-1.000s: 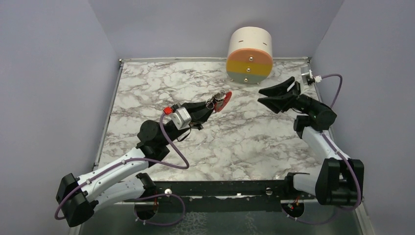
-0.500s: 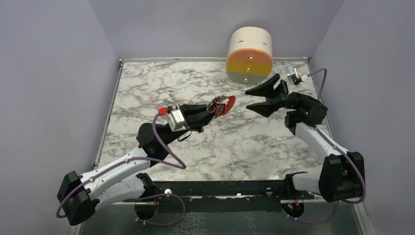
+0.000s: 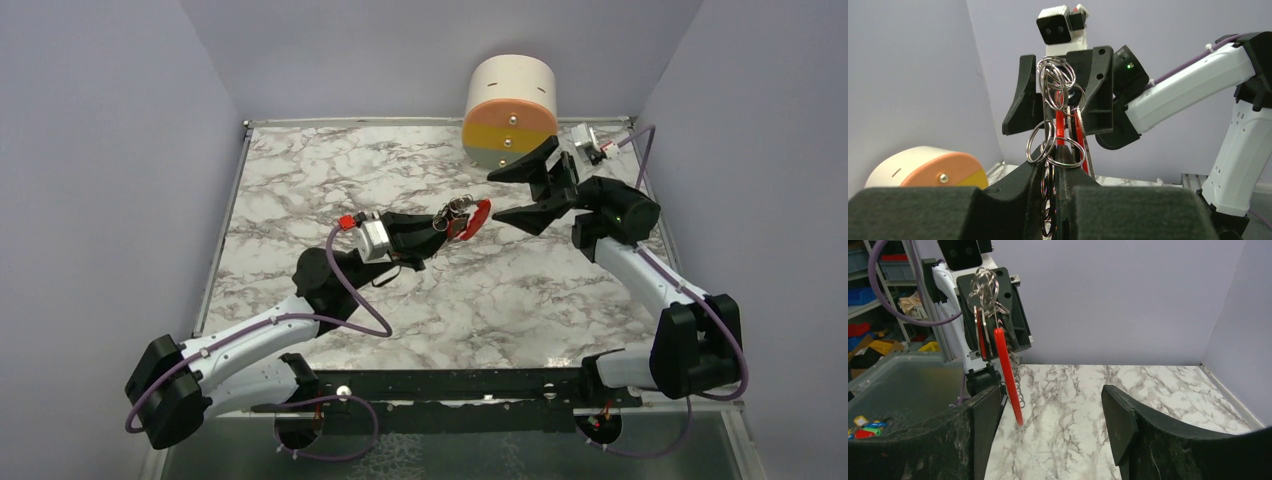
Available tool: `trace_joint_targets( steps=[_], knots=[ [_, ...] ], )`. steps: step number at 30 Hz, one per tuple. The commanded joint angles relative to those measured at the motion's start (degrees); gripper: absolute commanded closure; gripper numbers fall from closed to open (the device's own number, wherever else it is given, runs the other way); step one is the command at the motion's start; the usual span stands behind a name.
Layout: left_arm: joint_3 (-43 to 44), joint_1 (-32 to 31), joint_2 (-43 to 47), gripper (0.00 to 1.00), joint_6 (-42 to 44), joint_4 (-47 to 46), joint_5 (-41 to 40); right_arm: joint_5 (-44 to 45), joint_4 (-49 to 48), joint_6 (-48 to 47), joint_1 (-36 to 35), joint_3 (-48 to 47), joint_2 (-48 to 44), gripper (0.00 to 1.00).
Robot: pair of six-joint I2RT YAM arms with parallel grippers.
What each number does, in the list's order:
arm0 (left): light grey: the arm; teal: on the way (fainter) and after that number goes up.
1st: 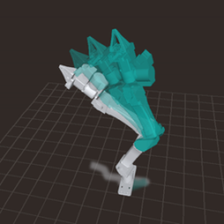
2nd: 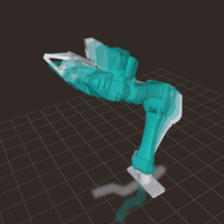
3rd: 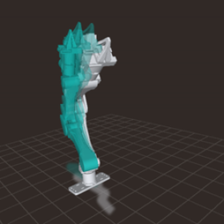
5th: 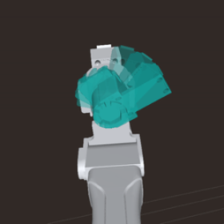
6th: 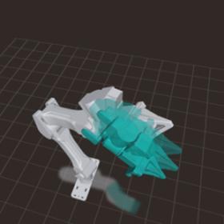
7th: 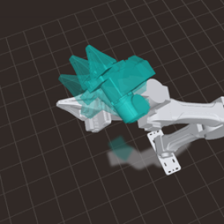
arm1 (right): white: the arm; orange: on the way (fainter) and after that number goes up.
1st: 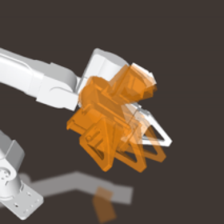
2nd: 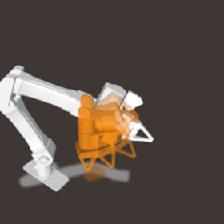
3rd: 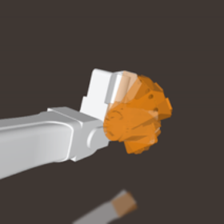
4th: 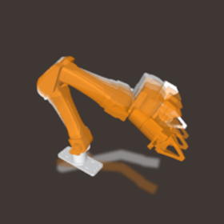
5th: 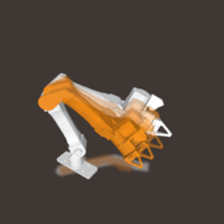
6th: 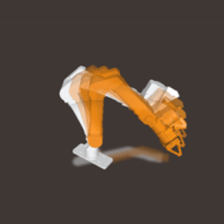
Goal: Remove the keys from the keyring
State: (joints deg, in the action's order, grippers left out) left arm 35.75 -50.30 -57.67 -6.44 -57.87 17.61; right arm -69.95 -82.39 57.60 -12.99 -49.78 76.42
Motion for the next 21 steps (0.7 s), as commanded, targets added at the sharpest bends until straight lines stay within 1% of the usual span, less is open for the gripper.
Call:
trace_joint_targets(
  steps=[1, 3, 6, 14, 18, 21],
  knots=[
    [1.28, 0.16, -2.07, 1.00, -0.70, -4.19, 1.65, -0.81, -19.49, 0.11, -1.44, -2.59, 1.06, 0.27],
    [1.47, 0.19, -2.89, 1.00, -0.83, -4.89, 1.75, -0.84, -19.41, 0.11, -2.39, -3.20, 1.62, 0.31],
    [1.78, 0.13, -3.35, 1.00, -1.18, -5.52, 2.26, -0.83, -18.46, -0.57, -2.94, -3.75, 2.37, 0.39],
    [1.91, 0.09, -4.28, 1.00, -1.49, -7.30, 2.88, -0.61, -17.63, -1.00, -3.50, -4.12, 3.09, 0.48],
    [1.96, 0.05, -5.35, 1.00, -2.54, -9.57, 3.70, -0.73, -16.99, -1.17, -4.00, -4.33, 3.10, 0.55],
    [2.02, 0.06, -6.12, 1.00, -3.03, -10.97, 3.94, -0.86, -16.35, -1.57, -4.46, -4.67, 3.20, 0.58]
  ],
)
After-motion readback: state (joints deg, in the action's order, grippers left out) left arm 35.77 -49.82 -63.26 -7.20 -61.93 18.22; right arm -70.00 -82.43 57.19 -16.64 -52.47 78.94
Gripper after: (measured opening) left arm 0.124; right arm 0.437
